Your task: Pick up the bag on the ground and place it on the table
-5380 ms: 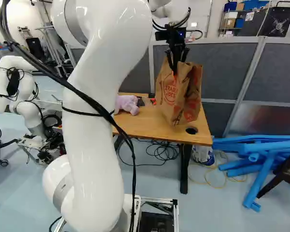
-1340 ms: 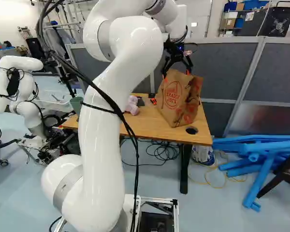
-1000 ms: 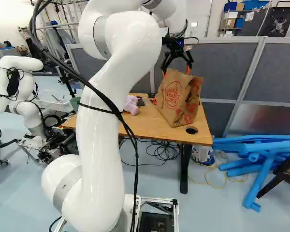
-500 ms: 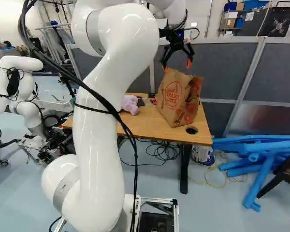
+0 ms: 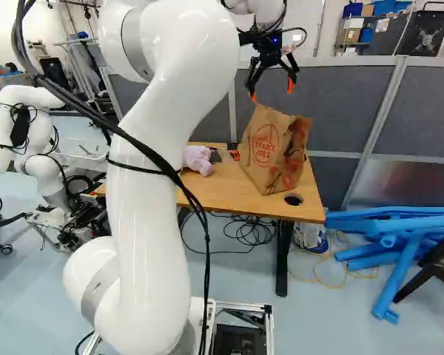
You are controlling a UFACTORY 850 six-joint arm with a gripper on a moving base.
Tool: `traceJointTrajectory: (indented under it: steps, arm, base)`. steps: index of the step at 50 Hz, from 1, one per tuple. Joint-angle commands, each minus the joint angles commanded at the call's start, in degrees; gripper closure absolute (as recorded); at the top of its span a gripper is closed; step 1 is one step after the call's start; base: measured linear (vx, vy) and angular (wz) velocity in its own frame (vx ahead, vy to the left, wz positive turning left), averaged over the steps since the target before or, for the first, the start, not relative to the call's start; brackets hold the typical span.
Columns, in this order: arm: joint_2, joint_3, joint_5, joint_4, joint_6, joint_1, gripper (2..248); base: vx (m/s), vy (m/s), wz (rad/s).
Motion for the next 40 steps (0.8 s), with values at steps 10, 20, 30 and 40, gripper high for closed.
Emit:
traceJointTrajectory:
  steps: [10,20,30,40]
  arm:
    - [0.77,-0.68,0.0,0.0,0.0,0.0,3]
    - [1.33,-1.25,0.0,0.0,0.0,0.0,3]
    - [1.39,-1.32,0.0,0.0,0.0,0.0,3]
    - [1.39,-1.32,0.0,0.0,0.0,0.0,3]
  base:
    - [0.0,0.0,0.0]
    - [0.0,0.0,0.0]
    - [0.0,0.0,0.0]
    - [0.0,0.0,0.0]
